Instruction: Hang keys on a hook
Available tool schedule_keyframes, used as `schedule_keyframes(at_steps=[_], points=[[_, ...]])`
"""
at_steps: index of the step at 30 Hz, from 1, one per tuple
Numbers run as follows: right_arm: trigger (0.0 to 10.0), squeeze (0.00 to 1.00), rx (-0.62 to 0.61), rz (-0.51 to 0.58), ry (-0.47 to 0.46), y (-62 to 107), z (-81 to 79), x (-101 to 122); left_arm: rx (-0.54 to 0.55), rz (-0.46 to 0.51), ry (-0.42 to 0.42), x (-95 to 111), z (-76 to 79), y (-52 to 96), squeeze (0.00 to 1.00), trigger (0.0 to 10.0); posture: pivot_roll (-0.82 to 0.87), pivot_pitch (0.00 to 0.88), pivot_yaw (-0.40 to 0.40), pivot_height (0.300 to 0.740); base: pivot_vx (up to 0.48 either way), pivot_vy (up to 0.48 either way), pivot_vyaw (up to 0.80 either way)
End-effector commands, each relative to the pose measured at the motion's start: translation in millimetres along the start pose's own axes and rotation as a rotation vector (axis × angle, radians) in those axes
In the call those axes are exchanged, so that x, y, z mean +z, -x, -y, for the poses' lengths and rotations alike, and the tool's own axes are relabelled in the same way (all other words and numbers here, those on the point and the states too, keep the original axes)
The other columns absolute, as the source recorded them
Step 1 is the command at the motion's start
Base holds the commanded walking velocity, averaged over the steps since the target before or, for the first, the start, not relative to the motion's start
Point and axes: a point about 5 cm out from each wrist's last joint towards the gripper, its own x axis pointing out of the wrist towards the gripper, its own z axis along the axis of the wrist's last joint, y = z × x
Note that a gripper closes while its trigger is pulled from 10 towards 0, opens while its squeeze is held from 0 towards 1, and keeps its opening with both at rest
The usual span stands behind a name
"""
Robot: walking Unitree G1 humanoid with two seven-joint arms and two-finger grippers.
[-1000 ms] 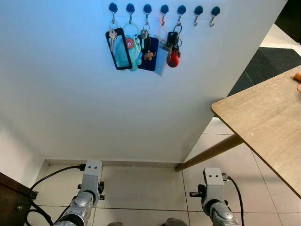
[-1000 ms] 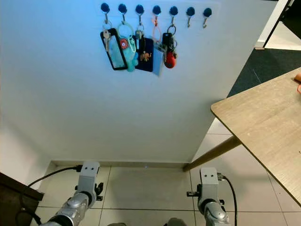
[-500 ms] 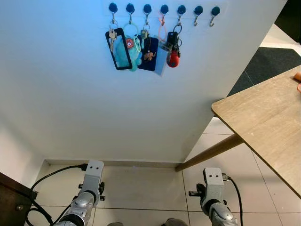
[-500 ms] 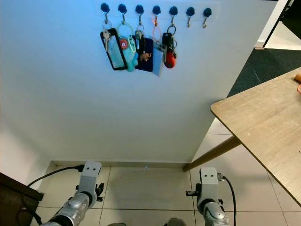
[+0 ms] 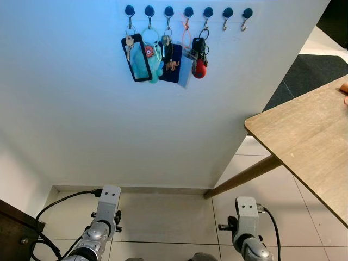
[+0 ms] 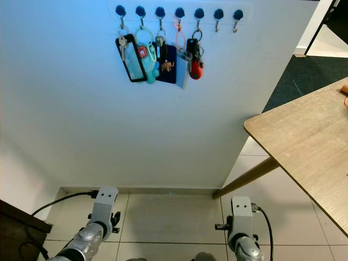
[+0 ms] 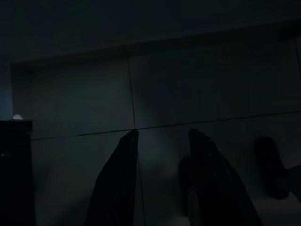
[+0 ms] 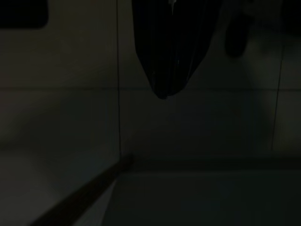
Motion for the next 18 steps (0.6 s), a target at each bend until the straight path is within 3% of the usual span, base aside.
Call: schedule_keyframes(at_steps=[1, 3, 8, 13, 18], points=[[10.0, 0.00, -0.028, -0.040, -0.031, 3.0, 2.8, -9.3, -0.006, -0.025, -0.014, -9.6, 1.3, 2.5, 0.00, 10.0, 0.03, 0.061, -0.021, 0.740, 0.000, 0.000, 0.00], [10.0, 0.00, -0.058, -0.044, -0.071, 4.2, 6.6, -11.4, -0.017, -0.024, -0.013, -11.0, 2.5, 3.0, 0.00, 10.0, 0.04, 0.057, -0.019, 0.740, 0.000, 0.000, 0.00], [10.0, 0.00, -0.057, -0.049, -0.066, 4.7, 6.5, -12.8, -0.027, -0.037, -0.023, -14.1, 2.5, 3.8, 0.00, 10.0, 0.03, 0.055, -0.016, 0.740, 0.000, 0.000, 0.00], [10.0, 0.00, -0.047, -0.057, -0.035, 5.4, 6.4, -14.4, -0.027, -0.061, -0.024, -17.6, 3.2, 4.3, 0.00, 10.0, 0.04, 0.046, -0.025, 0.740, 0.000, 0.000, 0.00], [10.0, 0.00, -0.045, -0.025, 0.006, 1.4, 7.8, -3.5, -0.063, -0.110, -0.080, -24.0, 8.3, 5.1, 0.00, 10.0, 0.03, 0.039, -0.026, 0.740, 0.000, 0.000, 0.00]])
